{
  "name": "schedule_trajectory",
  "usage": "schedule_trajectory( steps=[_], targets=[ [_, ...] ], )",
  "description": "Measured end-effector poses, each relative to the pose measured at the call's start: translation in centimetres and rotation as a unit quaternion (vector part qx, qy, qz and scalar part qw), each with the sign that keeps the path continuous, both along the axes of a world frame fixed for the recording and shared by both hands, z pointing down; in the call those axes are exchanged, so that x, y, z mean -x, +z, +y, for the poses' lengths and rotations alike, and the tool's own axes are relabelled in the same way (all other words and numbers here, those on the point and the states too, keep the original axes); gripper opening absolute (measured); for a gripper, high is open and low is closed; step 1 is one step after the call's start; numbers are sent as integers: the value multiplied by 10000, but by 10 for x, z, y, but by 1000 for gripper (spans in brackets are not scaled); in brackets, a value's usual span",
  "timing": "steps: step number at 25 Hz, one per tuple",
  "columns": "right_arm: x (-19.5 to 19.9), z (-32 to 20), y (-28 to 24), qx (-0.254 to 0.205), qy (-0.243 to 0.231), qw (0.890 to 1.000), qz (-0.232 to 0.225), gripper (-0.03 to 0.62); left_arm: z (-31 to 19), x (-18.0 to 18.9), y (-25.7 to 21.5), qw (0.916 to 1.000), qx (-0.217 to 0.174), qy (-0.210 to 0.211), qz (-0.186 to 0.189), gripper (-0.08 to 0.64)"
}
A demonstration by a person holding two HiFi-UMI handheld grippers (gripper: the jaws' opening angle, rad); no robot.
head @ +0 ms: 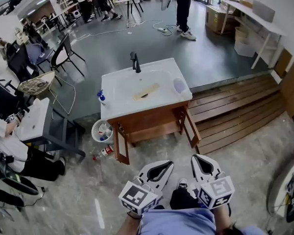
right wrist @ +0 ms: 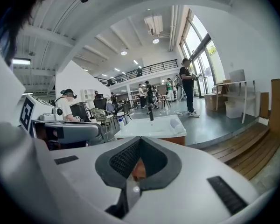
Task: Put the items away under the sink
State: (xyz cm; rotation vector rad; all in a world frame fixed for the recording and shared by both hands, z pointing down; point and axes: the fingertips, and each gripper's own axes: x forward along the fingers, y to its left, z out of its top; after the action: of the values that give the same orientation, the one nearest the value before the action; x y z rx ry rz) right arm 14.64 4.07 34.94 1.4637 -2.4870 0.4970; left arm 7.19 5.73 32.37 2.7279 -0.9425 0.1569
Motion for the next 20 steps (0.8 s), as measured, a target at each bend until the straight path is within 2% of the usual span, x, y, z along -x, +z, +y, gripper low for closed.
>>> schedule_trajectory(
  steps=[11,20],
  targets=[
    [-45,-86,2,-26,-440,9990,-13,9,-75,-45,-2,9987,-91,-446,-218,17],
    [-54,-115,3,-54,-659,9978,-58,9,-93,-61,-2,9974,-131,-600,-391,17]
  ],
)
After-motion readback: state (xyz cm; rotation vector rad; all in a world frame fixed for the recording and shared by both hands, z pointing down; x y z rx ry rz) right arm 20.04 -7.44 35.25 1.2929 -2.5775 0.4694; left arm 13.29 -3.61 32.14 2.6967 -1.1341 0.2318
